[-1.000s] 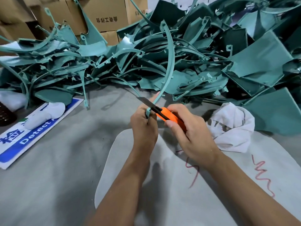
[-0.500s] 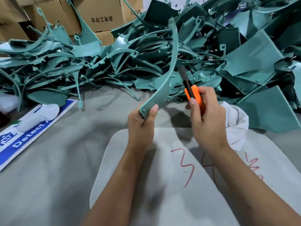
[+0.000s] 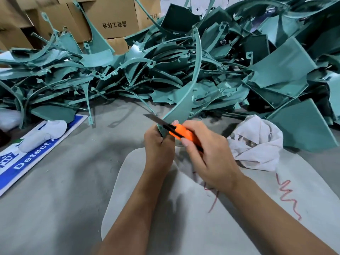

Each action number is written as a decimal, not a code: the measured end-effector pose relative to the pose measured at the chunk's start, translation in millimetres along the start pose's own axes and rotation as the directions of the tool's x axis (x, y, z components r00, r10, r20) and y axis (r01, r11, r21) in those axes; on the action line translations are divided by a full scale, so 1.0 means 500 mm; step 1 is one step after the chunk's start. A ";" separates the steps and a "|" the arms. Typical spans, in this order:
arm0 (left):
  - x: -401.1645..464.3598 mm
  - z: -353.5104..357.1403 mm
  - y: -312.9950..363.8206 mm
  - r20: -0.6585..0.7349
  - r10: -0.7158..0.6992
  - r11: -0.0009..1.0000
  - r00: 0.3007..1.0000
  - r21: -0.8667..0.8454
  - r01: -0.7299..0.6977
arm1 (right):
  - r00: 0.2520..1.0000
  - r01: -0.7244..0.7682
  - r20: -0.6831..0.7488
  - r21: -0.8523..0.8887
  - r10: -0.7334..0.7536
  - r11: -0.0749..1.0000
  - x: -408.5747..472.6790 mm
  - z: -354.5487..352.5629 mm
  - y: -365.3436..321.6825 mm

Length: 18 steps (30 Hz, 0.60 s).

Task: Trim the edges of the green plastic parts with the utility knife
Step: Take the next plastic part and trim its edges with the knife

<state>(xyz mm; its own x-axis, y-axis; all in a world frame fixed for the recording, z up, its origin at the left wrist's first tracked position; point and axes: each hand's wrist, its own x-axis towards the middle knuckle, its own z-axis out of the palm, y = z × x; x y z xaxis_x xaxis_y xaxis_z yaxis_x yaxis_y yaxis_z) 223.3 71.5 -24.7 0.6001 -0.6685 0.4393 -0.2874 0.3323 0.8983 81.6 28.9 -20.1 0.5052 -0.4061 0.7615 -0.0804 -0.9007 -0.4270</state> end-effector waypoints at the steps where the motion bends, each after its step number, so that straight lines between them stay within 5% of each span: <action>1: -0.001 0.000 0.000 0.014 0.001 1.000 1.000 -0.022 -0.001 | 1.000 0.005 0.022 -0.015 -0.005 1.000 -0.001 0.003 0.001; 6: 0.000 0.003 0.010 -0.038 -0.029 0.999 0.999 -0.047 0.027 | 0.993 -0.087 -0.085 -0.014 0.086 0.996 0.009 -0.014 0.023; 11: -0.007 -0.002 0.009 0.011 -0.043 0.968 0.999 -0.245 0.045 | 0.940 -0.227 -0.272 -0.037 0.209 0.973 0.016 -0.038 0.056; 15: -0.002 -0.003 0.012 -0.297 -0.124 0.957 0.947 -0.288 0.035 | 0.921 -0.224 -0.333 -0.023 0.204 0.974 0.020 -0.052 0.064; 18: 0.006 -0.017 0.016 -0.406 -0.128 0.953 0.905 -0.303 -0.001 | 0.929 -0.190 -0.332 -0.042 0.166 0.981 0.024 -0.055 0.061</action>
<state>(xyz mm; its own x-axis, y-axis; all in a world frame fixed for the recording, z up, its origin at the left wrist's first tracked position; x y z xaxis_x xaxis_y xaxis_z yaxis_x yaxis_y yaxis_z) 229.4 77.9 -16.2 0.8829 -0.3774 0.2794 -0.0484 0.5187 0.8536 61.5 -7.6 -10.8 0.1705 -0.5777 0.7983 -0.2111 -0.8127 -0.5431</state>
